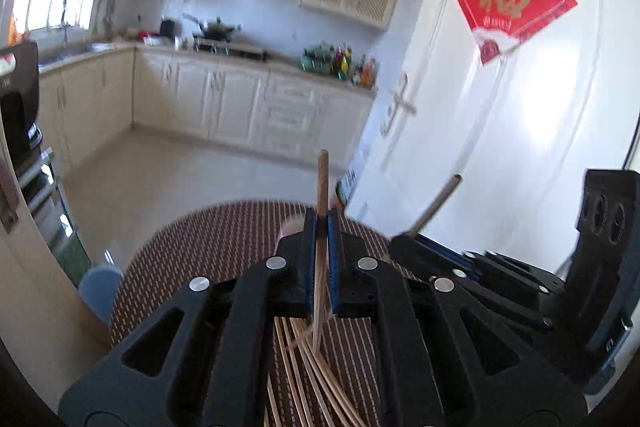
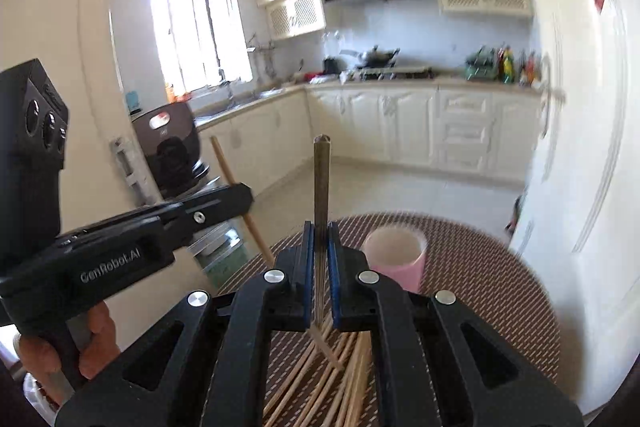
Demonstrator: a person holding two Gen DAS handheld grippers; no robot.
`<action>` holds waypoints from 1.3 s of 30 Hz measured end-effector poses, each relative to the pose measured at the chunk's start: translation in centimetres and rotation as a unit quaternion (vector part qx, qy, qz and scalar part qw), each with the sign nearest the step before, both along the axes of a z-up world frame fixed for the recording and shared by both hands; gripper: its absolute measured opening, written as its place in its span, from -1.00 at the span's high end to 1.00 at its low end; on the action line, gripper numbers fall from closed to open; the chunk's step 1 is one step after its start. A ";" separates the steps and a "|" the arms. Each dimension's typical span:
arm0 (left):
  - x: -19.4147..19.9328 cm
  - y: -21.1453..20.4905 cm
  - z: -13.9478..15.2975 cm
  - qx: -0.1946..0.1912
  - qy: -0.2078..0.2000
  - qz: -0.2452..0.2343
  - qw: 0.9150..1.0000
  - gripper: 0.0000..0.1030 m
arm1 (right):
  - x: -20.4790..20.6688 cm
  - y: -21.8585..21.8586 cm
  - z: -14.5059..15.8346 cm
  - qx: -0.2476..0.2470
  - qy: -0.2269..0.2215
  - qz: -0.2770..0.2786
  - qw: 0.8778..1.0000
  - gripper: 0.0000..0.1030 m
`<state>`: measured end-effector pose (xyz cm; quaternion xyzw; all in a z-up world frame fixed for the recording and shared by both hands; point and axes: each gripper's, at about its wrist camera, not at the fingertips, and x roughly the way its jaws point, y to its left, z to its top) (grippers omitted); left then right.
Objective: Organize utensils
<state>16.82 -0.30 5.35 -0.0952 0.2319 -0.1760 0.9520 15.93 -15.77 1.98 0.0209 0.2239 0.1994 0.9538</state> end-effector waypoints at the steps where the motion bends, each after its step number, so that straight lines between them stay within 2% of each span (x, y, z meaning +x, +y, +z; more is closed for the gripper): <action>1: 0.4 0.0 0.3 -0.001 -0.008 0.007 1.000 0.89 | 0.2 -0.1 0.4 -0.005 -0.013 -0.010 1.000 0.90; 5: 1.9 0.1 1.4 -0.011 -0.029 0.029 0.999 0.89 | 0.9 -0.7 1.5 -0.005 -0.053 -0.032 0.998 0.90; 10: 3.4 -0.1 2.8 -0.031 -0.074 0.062 0.995 0.89 | 1.7 -1.1 2.6 -0.015 -0.107 -0.066 0.992 0.90; 17: 6.1 -1.9 2.8 -0.032 -0.110 0.070 0.991 0.89 | 3.4 -1.9 1.4 -0.021 -0.141 -0.095 0.985 0.90; 23: 8.1 -3.1 1.5 -0.026 -0.121 0.076 0.989 0.88 | 5.3 -2.4 -0.5 -0.023 -0.116 -0.094 0.989 0.90; 26: 8.2 -2.9 1.2 -0.037 -0.128 0.073 0.988 0.89 | 5.7 -2.7 -1.2 -0.019 -0.102 -0.091 0.990 0.90; 34: 8.4 -2.7 0.9 -0.043 -0.146 0.087 0.985 0.88 | 5.8 -2.5 -1.9 -0.014 -0.078 -0.083 0.993 0.90; 37: 8.5 -2.4 1.0 -0.059 -0.141 0.082 0.985 0.88 | 5.6 -2.4 -1.8 -0.011 -0.075 -0.081 0.994 0.90; 39: 8.1 -2.5 0.9 -0.062 -0.152 0.082 0.983 0.88 | 5.5 -2.3 -1.7 -0.011 -0.074 -0.080 0.994 0.90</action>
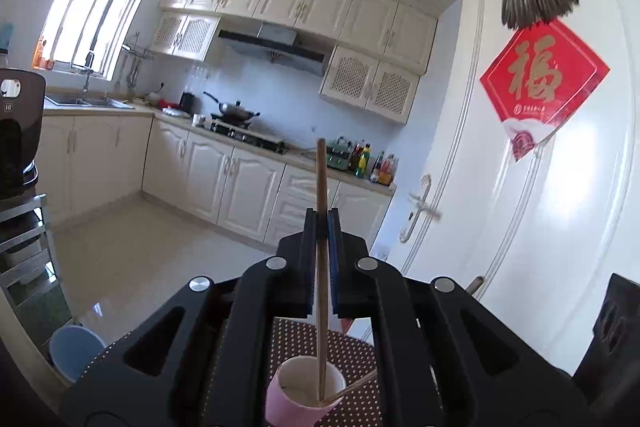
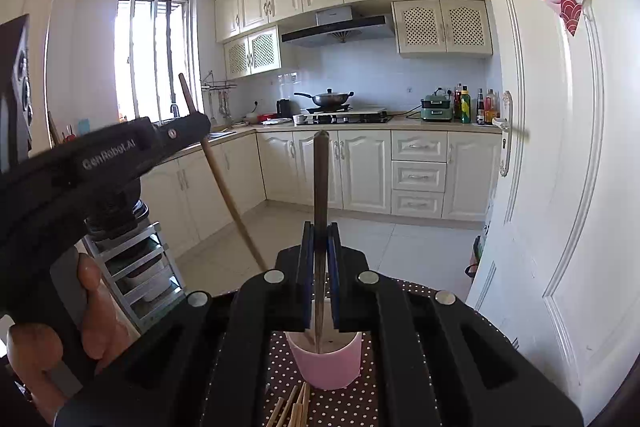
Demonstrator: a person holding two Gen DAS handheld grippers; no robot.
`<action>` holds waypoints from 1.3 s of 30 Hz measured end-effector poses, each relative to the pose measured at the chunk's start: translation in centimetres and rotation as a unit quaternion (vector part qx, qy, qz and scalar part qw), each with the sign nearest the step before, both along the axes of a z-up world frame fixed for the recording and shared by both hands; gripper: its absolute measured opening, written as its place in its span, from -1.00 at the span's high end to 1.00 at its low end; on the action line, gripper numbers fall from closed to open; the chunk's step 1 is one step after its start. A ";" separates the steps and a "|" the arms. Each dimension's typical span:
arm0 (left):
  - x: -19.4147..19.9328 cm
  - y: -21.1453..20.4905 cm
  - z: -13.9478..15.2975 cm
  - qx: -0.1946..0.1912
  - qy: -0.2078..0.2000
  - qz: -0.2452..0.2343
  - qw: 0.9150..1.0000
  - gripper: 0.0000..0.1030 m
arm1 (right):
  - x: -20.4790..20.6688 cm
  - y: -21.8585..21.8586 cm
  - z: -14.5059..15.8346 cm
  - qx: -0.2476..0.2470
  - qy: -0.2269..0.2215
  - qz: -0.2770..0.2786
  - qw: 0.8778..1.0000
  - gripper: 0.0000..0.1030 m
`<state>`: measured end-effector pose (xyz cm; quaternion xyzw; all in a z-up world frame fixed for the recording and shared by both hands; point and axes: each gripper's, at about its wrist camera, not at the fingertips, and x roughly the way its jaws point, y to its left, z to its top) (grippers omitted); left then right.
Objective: Organize utensils
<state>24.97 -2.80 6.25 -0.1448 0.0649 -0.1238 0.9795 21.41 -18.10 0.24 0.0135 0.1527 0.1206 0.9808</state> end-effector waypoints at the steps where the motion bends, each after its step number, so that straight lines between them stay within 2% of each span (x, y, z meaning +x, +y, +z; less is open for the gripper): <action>1: -0.1 -0.2 -0.1 0.005 -0.002 0.002 1.000 0.88 | 0.0 0.1 0.1 -0.001 0.001 0.001 1.000 0.90; 5: 0.4 -1.0 -1.0 0.023 0.010 0.001 1.000 0.88 | 0.3 0.0 0.0 0.000 0.008 0.001 1.000 0.90; 14: 1.3 -1.9 -3.6 0.063 0.069 -0.018 0.995 0.87 | 0.0 0.0 -0.3 0.000 0.020 0.001 1.000 0.90; 19: 1.4 -1.2 -4.3 0.062 0.102 -0.026 0.993 0.85 | 0.0 0.0 -0.2 0.002 0.029 0.000 1.000 0.89; 21: 1.3 -1.0 -4.4 0.063 0.109 -0.025 0.992 0.71 | 0.0 0.0 -0.3 0.003 0.031 -0.002 1.000 0.89; 22: 1.2 -0.9 -4.5 0.065 0.111 -0.024 0.991 0.42 | 0.0 0.0 -0.3 0.004 0.033 -0.002 0.999 0.89; 23: 0.9 -0.7 -4.5 0.065 0.110 -0.020 0.992 -0.03 | 0.0 -0.1 -0.3 0.006 0.035 -0.003 0.999 0.89; 24: 0.7 -0.6 -4.3 0.064 0.106 -0.016 0.992 -0.18 | 0.0 -0.1 -0.4 0.007 0.036 -0.004 0.999 0.89; 26: -0.2 -0.4 -4.0 0.069 0.096 -0.010 0.993 -0.19 | -0.1 0.0 -0.3 0.007 0.039 -0.005 0.999 0.88; 33: -1.6 0.5 -3.1 0.074 0.103 -0.004 0.992 -0.26 | -0.7 0.2 -0.1 0.013 0.046 -0.009 0.999 0.84; 39: -3.3 1.8 -2.9 0.078 0.111 0.005 0.991 -0.34 | -2.2 0.1 1.0 0.015 0.038 -0.015 0.999 0.58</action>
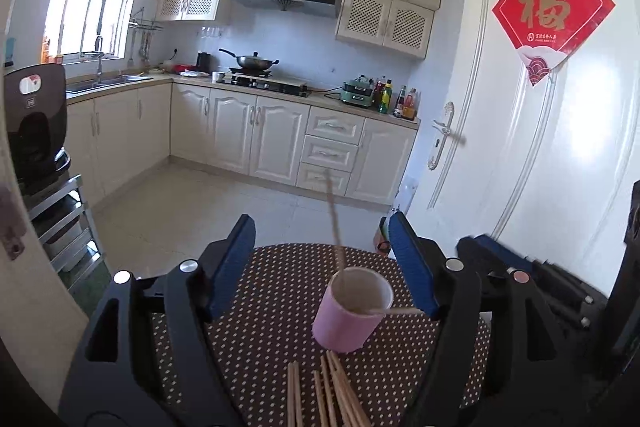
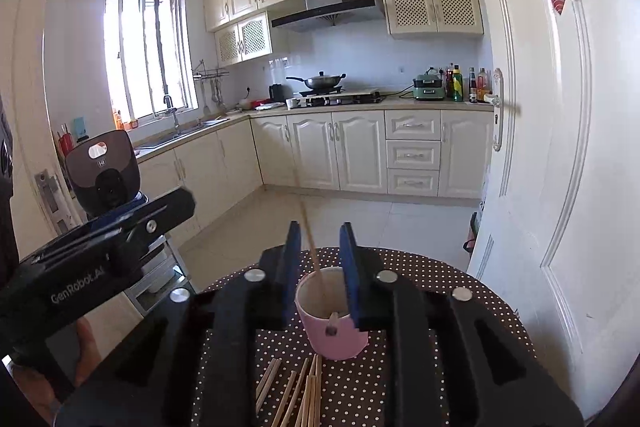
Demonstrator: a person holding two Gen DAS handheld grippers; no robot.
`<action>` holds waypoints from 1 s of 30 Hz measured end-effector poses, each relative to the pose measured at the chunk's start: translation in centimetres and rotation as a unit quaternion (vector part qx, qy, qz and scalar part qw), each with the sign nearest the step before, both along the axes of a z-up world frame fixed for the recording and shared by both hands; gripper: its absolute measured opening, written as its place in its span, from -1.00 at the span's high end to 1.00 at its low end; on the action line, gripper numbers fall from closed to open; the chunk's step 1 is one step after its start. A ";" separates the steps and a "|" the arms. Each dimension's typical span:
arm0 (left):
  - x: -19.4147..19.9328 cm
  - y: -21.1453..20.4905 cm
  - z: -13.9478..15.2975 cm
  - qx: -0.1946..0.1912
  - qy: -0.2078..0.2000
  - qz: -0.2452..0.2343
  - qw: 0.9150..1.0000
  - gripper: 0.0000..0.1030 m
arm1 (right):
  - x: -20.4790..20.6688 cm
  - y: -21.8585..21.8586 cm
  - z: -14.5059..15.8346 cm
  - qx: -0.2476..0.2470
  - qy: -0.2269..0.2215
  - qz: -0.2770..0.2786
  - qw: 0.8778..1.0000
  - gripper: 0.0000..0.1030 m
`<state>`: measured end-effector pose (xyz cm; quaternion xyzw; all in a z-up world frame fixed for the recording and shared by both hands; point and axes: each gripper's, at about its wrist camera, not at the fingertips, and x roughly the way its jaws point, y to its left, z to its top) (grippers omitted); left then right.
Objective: Organize utensils
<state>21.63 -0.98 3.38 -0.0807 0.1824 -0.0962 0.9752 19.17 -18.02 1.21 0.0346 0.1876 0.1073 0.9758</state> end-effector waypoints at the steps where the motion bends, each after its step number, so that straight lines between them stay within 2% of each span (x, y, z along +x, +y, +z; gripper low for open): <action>1: -0.4 0.2 0.0 0.003 0.003 0.000 1.000 -0.34 | -0.3 0.0 0.2 0.002 0.000 0.001 1.000 0.57; 9: -3.2 1.7 -0.8 0.032 0.031 -0.002 0.999 -0.35 | -3.5 0.1 0.8 -0.001 -0.007 0.010 1.000 0.52; 15: -4.1 2.6 -2.6 0.037 0.081 -0.023 0.996 -0.36 | -5.7 0.5 -0.2 -0.004 0.004 0.022 1.000 0.51; 18: -4.0 2.6 -4.0 0.051 0.117 -0.027 0.991 -0.36 | -6.4 1.0 -1.5 -0.009 0.018 0.029 0.999 0.51; 23: -3.0 2.6 -7.4 0.064 0.198 -0.043 0.977 -0.36 | -6.2 1.3 -4.4 -0.011 0.064 0.039 0.997 0.51; 25: -2.3 2.6 -9.4 0.074 0.240 -0.044 0.967 -0.36 | -5.7 1.3 -5.8 -0.008 0.094 0.046 0.994 0.50; 30: -1.3 2.4 -12.9 0.069 0.290 -0.051 0.953 -0.35 | -4.1 1.2 -8.9 -0.003 0.162 0.057 0.985 0.50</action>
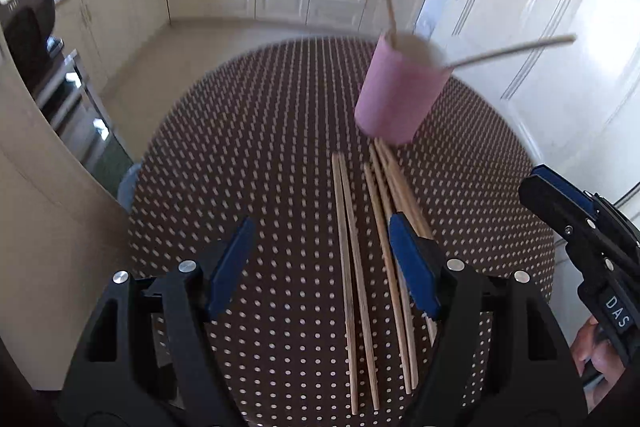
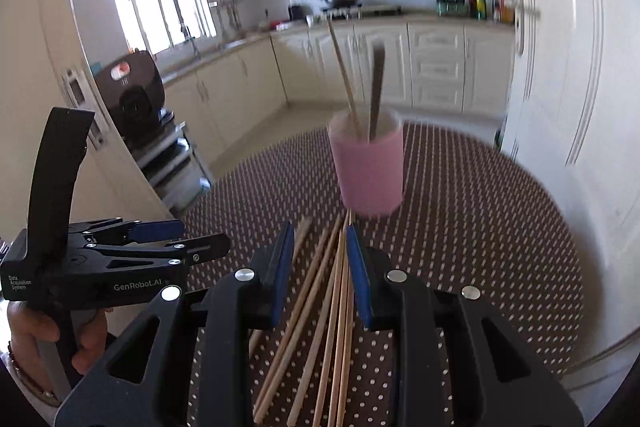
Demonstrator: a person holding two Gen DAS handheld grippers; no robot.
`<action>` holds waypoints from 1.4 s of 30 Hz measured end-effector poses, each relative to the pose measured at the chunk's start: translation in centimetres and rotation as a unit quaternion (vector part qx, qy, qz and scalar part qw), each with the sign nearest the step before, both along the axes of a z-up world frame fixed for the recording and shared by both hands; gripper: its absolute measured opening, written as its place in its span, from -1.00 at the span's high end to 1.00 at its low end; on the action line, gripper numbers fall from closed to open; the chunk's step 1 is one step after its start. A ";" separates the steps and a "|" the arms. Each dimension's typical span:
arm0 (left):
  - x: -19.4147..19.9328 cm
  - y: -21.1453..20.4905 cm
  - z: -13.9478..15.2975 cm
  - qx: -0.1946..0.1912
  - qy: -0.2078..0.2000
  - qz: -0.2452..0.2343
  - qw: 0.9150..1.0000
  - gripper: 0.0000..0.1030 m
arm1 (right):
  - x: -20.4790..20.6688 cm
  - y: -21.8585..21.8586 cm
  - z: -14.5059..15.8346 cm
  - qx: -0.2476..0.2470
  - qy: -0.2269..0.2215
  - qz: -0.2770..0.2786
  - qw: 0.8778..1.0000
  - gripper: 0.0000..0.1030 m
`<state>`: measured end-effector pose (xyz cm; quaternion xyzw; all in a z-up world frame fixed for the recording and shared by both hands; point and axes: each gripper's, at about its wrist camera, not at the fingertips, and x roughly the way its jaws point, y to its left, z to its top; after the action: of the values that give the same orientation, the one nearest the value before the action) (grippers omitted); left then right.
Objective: Organize utensils
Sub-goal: 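Move the right gripper back to the pile and close on another chopstick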
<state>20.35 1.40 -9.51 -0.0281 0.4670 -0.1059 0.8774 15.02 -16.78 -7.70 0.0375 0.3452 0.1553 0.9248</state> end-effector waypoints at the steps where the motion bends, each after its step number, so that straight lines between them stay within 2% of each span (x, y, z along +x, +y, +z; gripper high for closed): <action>1: 0.2 -0.1 -0.7 0.005 0.006 0.002 1.000 -0.35 | 0.4 0.0 -0.6 0.000 0.015 0.001 1.000 0.50; 3: 0.6 -0.2 -1.9 0.004 0.023 -0.003 1.000 -0.30 | 1.0 -0.1 -1.4 0.004 0.035 0.004 0.999 0.50; 5: 1.0 -0.6 -2.9 0.002 0.043 -0.008 0.999 -0.12 | 1.6 0.0 -2.1 0.003 0.056 0.003 0.998 0.50; 10: 2.0 -0.6 -5.2 0.007 0.075 -0.007 0.997 -0.01 | 3.0 -0.1 -3.5 0.008 0.092 0.007 0.996 0.50; 14: 2.4 -0.8 -6.4 0.009 0.087 -0.008 0.996 0.00 | 3.3 -0.6 -4.5 0.010 0.110 0.009 0.994 0.50; 27: 5.7 -2.7 -6.8 0.033 0.083 -0.012 0.996 0.00 | 5.6 -0.8 -6.2 -0.002 0.143 0.017 0.990 0.50; 32: 7.6 -3.5 -6.6 0.064 0.077 -0.011 0.995 0.18 | 7.1 -0.7 -6.7 -0.003 0.165 0.031 0.986 0.50; 42: 10.9 -2.6 -6.7 0.055 0.088 -0.015 0.994 0.25 | 9.3 -0.1 -7.1 -0.022 0.177 0.032 0.983 0.51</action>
<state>31.20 -1.16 -16.20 0.0183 0.5480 -0.0900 0.8314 24.35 -16.86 -14.83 0.0334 0.5078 0.1681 0.8443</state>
